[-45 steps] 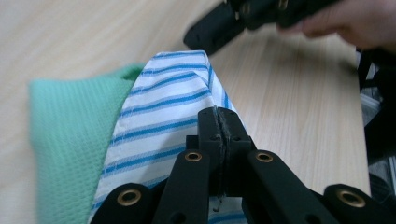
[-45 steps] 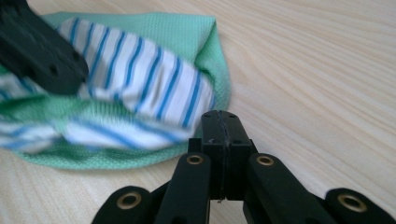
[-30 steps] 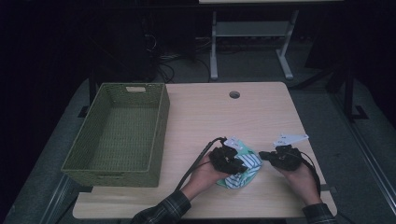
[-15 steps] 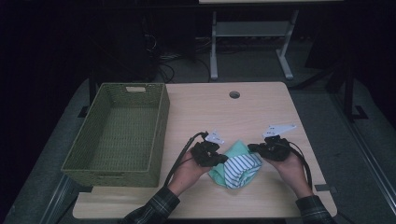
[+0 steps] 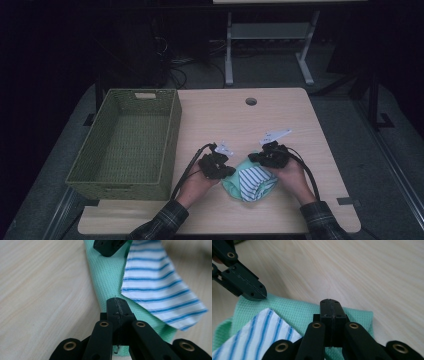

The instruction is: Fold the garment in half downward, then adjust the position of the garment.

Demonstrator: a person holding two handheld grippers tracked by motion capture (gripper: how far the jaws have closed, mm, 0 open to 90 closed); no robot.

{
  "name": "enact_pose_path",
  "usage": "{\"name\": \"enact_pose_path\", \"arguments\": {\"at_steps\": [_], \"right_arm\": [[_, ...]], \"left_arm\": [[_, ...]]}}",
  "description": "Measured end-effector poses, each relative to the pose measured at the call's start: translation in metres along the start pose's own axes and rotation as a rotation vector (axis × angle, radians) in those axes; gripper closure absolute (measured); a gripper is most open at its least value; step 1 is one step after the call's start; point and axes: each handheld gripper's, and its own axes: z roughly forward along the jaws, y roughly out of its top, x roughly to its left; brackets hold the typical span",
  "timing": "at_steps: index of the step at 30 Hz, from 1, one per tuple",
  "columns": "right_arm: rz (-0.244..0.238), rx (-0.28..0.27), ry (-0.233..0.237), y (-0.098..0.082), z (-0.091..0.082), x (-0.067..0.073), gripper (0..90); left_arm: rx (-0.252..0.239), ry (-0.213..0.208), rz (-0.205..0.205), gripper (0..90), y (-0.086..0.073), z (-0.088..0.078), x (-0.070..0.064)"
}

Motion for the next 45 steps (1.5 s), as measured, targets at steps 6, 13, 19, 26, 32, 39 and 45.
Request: {"name": "enact_pose_path", "arguments": {"at_steps": [6,13,19,26,32,39,45], "right_arm": [[0.002,0.058,-0.007,-0.003,0.015,-0.001,89.8],[-0.001,0.045,-0.025,-0.004,0.01,-0.001,89.8],[0.031,0.017,-0.057,-0.007,-0.008,-0.008,89.8],[0.039,0.026,-0.08,-0.014,-0.012,-0.017,89.8],[0.069,0.048,-0.096,-0.021,-0.009,-0.022,89.8],[0.073,0.059,-0.09,-0.025,-0.009,-0.024,89.8],[0.077,0.066,-0.085,-0.029,-0.013,-0.024,89.8]], "left_arm": [[0.056,0.029,0.008,89.6,-0.003,0.012,0.001],[0.041,0.009,-0.006,89.4,-0.002,0.007,0.002],[-0.01,-0.032,-0.027,89.4,0.001,-0.005,-0.003],[0.004,-0.061,-0.003,89.4,-0.009,-0.014,-0.02],[0.059,-0.078,0.007,89.5,-0.021,-0.009,-0.03],[0.084,-0.058,0.018,89.5,-0.023,0.003,-0.029],[0.095,-0.02,0.017,89.5,-0.022,0.001,-0.023]]}}
